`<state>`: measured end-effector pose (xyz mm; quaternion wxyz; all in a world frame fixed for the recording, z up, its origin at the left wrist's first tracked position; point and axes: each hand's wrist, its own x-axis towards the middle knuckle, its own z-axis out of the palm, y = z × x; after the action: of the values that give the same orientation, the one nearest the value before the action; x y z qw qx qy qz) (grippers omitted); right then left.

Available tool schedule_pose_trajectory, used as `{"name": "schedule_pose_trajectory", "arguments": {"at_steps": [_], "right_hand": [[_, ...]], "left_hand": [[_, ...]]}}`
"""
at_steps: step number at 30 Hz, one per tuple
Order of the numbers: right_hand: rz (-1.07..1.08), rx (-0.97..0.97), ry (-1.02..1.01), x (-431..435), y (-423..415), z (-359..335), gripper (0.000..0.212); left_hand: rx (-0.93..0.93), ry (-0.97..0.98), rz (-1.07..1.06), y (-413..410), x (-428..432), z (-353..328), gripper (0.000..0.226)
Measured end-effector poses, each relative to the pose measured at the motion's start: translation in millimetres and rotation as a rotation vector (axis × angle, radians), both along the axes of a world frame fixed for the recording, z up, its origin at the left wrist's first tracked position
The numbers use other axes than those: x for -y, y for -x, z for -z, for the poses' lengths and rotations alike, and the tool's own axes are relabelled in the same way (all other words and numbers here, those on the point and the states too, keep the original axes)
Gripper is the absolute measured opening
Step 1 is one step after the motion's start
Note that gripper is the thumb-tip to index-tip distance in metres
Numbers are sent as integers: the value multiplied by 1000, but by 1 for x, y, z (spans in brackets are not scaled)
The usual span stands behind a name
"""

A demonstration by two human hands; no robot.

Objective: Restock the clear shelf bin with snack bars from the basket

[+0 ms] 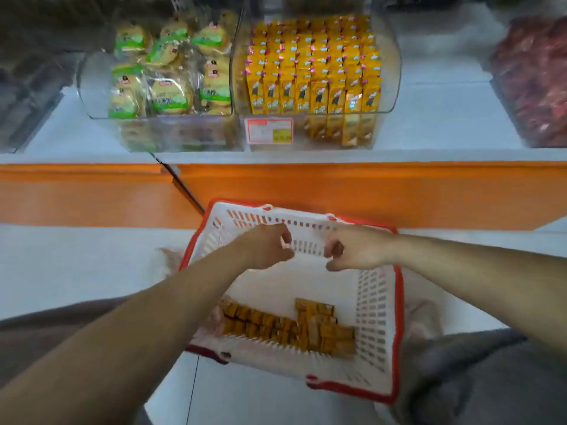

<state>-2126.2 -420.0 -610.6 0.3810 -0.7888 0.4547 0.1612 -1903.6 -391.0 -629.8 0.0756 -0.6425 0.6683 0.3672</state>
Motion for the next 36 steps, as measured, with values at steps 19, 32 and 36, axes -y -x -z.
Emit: {"name": "schedule_pose_trajectory", "arguments": {"at_steps": [19, 32, 36], "right_hand": [[57, -276, -246, -52, -24, 243, 75], [538, -35, -383, -49, -18, 249, 50], [858, 209, -343, -44, -20, 243, 78]], "left_hand": [[35, -326, 300, -12, -81, 203, 71], [-117, -302, -170, -19, -72, 222, 57], [-212, -244, -334, -18, -67, 218, 51]]}}
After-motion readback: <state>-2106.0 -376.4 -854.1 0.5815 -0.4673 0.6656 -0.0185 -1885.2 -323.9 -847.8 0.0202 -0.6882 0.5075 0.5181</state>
